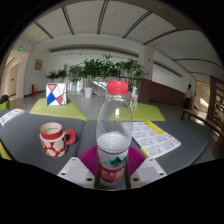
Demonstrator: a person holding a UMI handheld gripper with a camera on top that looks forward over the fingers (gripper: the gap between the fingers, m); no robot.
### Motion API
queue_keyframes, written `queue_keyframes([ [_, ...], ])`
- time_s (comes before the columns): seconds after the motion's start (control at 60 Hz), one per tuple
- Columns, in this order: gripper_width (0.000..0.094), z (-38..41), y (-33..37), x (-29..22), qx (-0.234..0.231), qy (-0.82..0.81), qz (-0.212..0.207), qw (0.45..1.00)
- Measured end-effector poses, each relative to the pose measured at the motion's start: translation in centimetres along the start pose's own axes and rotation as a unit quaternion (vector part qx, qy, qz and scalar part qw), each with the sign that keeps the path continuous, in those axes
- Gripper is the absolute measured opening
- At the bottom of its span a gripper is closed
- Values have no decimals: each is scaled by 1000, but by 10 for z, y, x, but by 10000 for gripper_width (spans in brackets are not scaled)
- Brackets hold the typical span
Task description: Pour water
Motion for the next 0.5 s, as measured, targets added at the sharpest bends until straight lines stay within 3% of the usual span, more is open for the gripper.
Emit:
queue_keyframes([
  [0.133, 313, -10, 6, -6, 26, 15, -1, 1000],
  [0.317, 313, -57, 22, -66, 158, 131, -31, 978],
  [0.5, 311, -60, 36, -165, 276, 382, -112, 875],
])
Point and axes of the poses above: the point between the fingertips, and its own axes, seen from behind it with the camera up: z to the left, x down, y backward, against the way the camera looks, the point moved 6 cm from there along y, backward, against the way the camera looks, and after that the axes turned 6 degrees about z, right-handed, at the moved point
